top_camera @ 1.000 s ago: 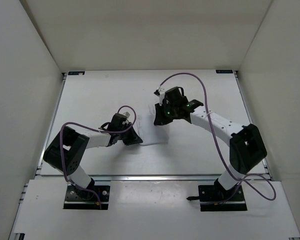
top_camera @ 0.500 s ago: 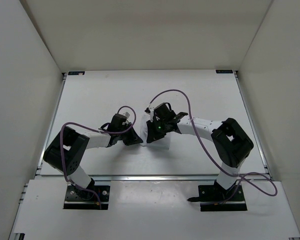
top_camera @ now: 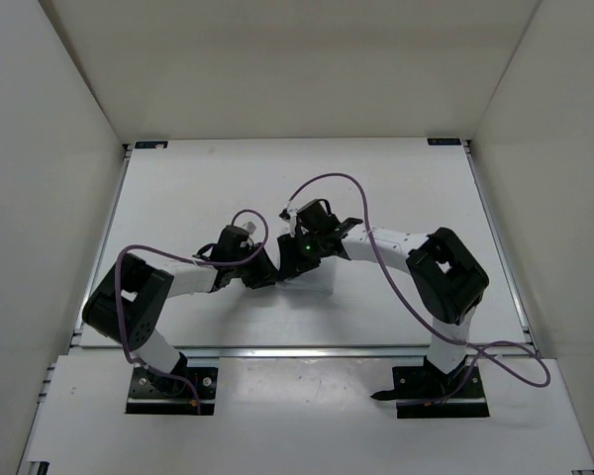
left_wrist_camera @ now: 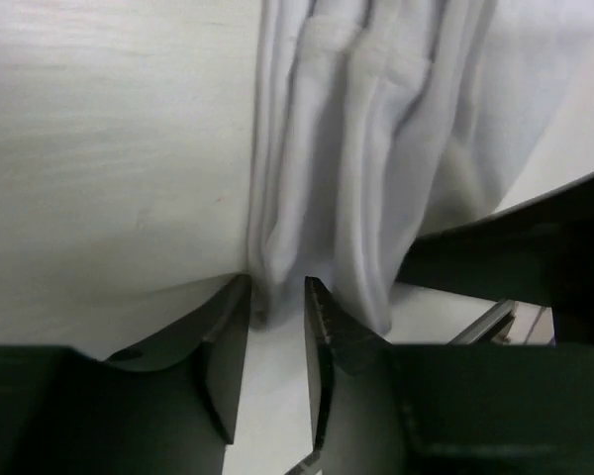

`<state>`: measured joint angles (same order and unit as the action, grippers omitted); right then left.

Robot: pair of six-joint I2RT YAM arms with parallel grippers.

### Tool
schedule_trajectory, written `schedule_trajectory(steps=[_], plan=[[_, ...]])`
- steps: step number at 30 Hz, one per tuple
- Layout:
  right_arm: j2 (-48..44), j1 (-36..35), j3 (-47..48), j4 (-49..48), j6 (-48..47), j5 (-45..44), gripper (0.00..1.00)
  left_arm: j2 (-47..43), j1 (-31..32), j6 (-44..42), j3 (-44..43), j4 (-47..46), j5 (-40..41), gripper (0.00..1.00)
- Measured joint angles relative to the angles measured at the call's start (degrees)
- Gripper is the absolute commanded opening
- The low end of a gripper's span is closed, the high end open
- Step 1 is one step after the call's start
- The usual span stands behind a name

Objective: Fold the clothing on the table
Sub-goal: Fold the skirt

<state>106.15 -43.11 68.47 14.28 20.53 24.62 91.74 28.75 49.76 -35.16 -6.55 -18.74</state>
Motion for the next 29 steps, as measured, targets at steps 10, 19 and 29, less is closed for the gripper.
schedule_trajectory(steps=[10, 19, 29], plan=[[-16.4, 3.7, -4.9, 0.3, 3.8, 0.2, 1.0, -15.3, -10.0, 0.8, 4.8, 3.1, -4.3, 0.45], [-43.1, 17.6, -23.3, -7.9, 12.6, 5.1, 0.99, -22.9, -16.1, 0.7, 6.1, 1.0, -13.6, 0.99], [-41.9, 14.8, -21.8, -4.8, 13.0, 4.1, 0.99, -23.0, -14.0, -1.2, 2.4, 4.2, -18.1, 0.99]])
